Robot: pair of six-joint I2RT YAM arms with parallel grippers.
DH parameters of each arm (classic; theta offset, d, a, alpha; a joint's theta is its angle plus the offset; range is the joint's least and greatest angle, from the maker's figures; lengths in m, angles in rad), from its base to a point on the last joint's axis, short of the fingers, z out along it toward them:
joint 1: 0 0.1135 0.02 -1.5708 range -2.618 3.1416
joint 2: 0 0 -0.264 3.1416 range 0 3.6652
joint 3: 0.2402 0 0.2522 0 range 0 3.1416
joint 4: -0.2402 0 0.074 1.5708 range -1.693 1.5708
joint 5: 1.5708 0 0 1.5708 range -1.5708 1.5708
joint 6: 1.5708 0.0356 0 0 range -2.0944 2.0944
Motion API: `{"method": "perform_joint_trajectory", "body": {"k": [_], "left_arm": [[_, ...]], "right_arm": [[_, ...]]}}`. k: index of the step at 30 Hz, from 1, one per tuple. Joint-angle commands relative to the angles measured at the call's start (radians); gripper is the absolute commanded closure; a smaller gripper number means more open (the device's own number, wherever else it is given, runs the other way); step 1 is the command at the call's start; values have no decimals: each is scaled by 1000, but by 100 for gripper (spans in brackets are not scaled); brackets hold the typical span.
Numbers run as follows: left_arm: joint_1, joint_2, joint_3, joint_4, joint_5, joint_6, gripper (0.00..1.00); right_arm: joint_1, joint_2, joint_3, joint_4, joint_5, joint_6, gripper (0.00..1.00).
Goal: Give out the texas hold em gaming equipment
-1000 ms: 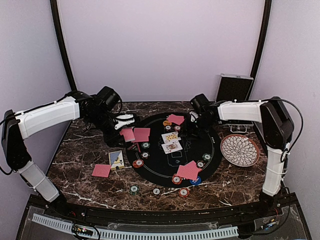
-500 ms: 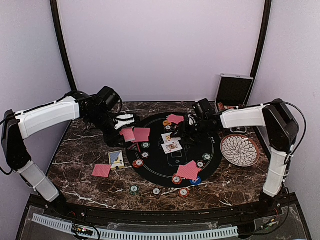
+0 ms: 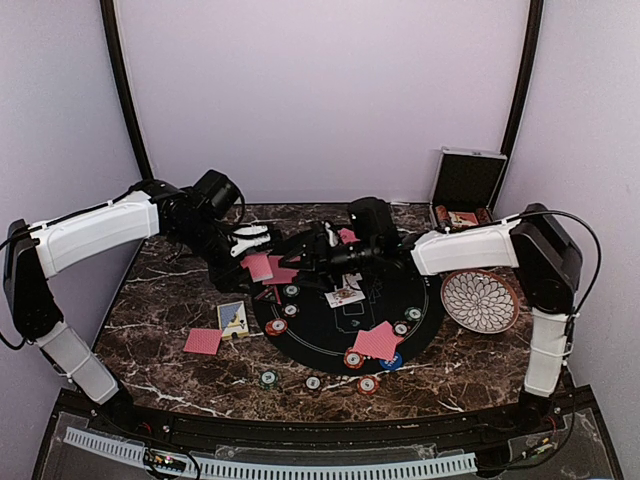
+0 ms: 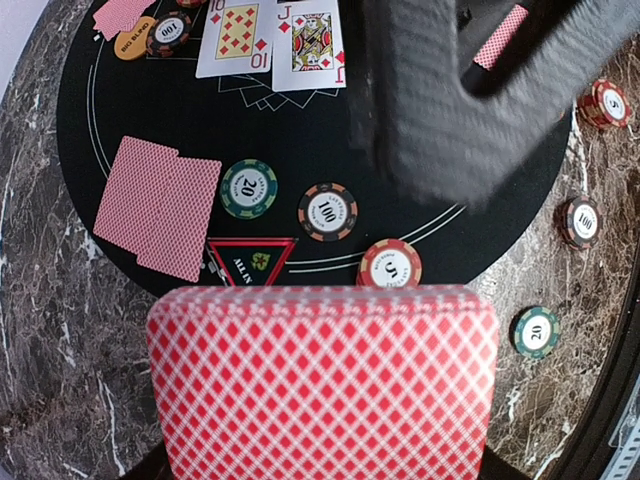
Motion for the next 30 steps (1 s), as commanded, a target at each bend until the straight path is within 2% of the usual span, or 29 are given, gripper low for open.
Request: {"method": "perform_joint_trajectory", "body": {"k": [1, 30], "left_arm": [[2, -12, 28, -24, 28, -15, 100], [2, -36, 6, -18, 26, -15, 100]], "right_arm": [[29, 56, 51, 153, -50, 100, 34], [87, 254, 320, 132, -160, 147, 35]]}}
